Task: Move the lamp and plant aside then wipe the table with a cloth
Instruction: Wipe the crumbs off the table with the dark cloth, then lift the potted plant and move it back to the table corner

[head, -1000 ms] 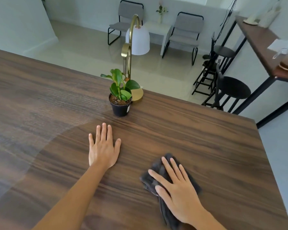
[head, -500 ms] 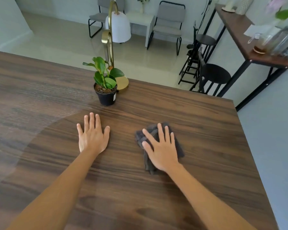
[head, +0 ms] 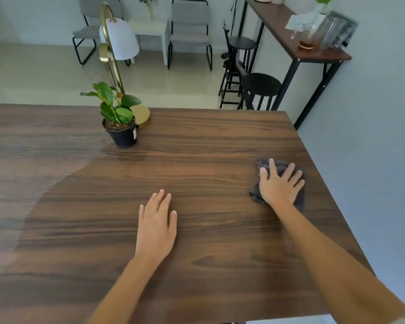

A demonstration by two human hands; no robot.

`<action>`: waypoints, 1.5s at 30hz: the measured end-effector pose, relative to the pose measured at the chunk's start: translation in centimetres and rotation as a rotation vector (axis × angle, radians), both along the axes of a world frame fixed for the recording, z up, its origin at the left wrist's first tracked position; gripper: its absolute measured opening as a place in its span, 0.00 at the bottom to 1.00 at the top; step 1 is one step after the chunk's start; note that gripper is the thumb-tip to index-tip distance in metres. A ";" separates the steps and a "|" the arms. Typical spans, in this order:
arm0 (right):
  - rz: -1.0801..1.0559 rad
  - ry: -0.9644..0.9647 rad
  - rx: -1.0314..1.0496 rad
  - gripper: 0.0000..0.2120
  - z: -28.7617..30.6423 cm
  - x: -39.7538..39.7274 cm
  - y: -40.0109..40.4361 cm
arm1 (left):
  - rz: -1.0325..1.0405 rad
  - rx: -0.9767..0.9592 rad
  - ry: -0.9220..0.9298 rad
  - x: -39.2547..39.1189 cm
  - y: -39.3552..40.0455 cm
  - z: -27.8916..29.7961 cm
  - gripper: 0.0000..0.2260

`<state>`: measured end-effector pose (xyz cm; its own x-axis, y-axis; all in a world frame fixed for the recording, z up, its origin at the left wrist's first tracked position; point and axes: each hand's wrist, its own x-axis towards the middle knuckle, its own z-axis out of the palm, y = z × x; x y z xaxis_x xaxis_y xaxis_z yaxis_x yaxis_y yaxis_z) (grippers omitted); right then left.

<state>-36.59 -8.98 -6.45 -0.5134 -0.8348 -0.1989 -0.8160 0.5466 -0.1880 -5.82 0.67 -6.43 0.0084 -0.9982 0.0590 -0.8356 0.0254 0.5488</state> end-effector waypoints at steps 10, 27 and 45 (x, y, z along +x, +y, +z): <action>0.550 0.018 -0.134 0.31 -0.7 1.9 18.4 | 0.063 -0.003 -0.219 -5.2 3.3 -2.2 0.23; 0.414 -0.100 -0.057 0.36 4.3 -3.0 18.9 | 0.241 -0.298 0.135 -4.8 4.1 1.7 0.16; 0.458 -0.877 -0.219 0.19 8.2 28.6 -8.5 | 0.544 -0.021 0.839 14.0 -17.0 5.6 0.16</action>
